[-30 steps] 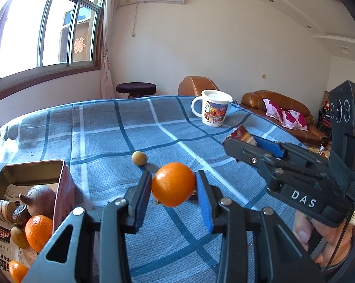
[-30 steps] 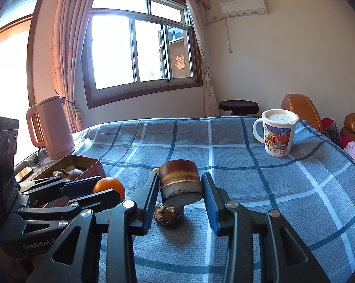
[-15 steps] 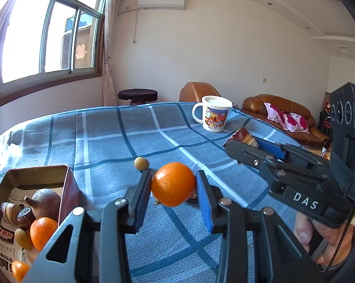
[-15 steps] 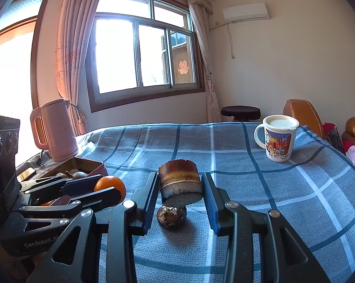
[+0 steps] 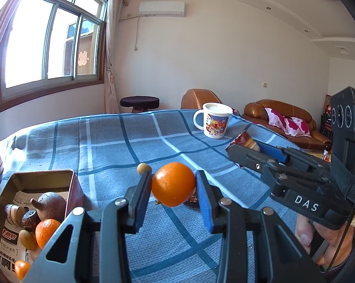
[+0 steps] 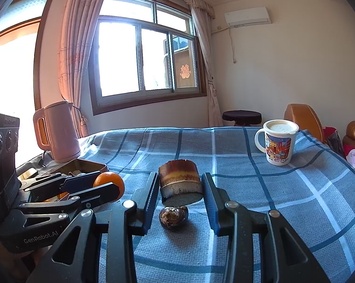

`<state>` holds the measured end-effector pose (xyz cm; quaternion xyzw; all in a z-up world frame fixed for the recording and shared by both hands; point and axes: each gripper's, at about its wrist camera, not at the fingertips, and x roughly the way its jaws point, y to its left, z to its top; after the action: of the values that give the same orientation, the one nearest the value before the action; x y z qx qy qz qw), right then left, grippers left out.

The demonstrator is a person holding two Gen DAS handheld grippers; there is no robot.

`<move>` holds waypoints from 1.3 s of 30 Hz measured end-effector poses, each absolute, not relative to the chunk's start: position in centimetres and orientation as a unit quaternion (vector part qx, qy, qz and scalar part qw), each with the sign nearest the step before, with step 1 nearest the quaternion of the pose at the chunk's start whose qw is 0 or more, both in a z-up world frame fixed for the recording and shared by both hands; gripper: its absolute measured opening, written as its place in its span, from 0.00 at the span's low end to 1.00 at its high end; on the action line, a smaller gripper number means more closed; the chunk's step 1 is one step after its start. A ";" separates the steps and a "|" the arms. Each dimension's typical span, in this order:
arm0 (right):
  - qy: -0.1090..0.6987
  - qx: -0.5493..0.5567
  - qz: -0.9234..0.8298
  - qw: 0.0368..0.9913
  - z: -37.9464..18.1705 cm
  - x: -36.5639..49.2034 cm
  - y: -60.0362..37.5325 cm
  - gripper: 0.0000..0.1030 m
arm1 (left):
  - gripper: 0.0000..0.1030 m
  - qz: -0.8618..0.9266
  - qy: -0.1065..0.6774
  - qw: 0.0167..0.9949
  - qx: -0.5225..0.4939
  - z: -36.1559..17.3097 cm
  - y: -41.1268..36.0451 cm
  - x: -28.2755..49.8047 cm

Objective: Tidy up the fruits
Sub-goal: 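Carry the small orange toward the tin box while the right tool carries the cake there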

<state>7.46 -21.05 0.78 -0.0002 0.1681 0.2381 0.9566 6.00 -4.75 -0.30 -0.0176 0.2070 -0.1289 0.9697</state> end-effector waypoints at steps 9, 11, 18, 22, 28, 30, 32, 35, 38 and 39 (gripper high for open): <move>0.152 -0.008 0.237 0.959 1.0 6.8 -20.9 0.38 | 0.39 -0.124 0.189 0.974 -0.018 -0.1 -4.6 5.4; 0.148 -0.010 0.238 0.960 1.0 6.6 -20.9 0.38 | 0.39 -0.123 0.184 0.975 -0.017 0.0 -4.6 5.2; 0.139 -0.012 0.240 0.961 1.1 6.3 -20.8 0.38 | 0.39 -0.120 0.169 0.978 -0.008 0.1 -4.7 4.6; 0.134 -0.011 0.241 0.961 1.2 6.1 -20.9 0.38 | 0.39 -0.118 0.164 0.979 -0.006 0.2 -4.8 4.4; 0.128 -0.011 0.242 0.962 1.2 5.8 -20.9 0.38 | 0.39 -0.117 0.161 0.980 -0.006 0.2 -4.6 4.4; 0.126 -0.011 0.242 0.962 1.3 5.6 -20.9 0.38 | 0.39 -0.116 0.159 0.980 -0.005 0.2 -4.6 4.4; 0.123 -0.010 0.242 0.962 1.3 5.5 -21.0 0.38 | 0.39 -0.115 0.157 0.981 -0.004 0.3 -4.6 4.3; 0.120 -0.009 0.243 0.962 1.3 5.3 -21.0 0.38 | 0.39 -0.114 0.154 0.982 -0.002 0.3 -4.6 4.1; 0.114 -0.008 0.245 0.963 1.4 5.1 -21.2 0.38 | 0.39 -0.111 0.150 0.982 -0.002 0.4 -4.6 3.9; 0.111 -0.008 0.246 0.963 1.4 5.0 -21.2 0.38 | 0.39 -0.110 0.148 0.983 -0.003 0.4 -4.6 3.8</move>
<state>4.97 -21.19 1.37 -0.0084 0.1114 0.2459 0.9628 3.80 -4.57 0.42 -0.0025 0.1475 -0.1099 0.9829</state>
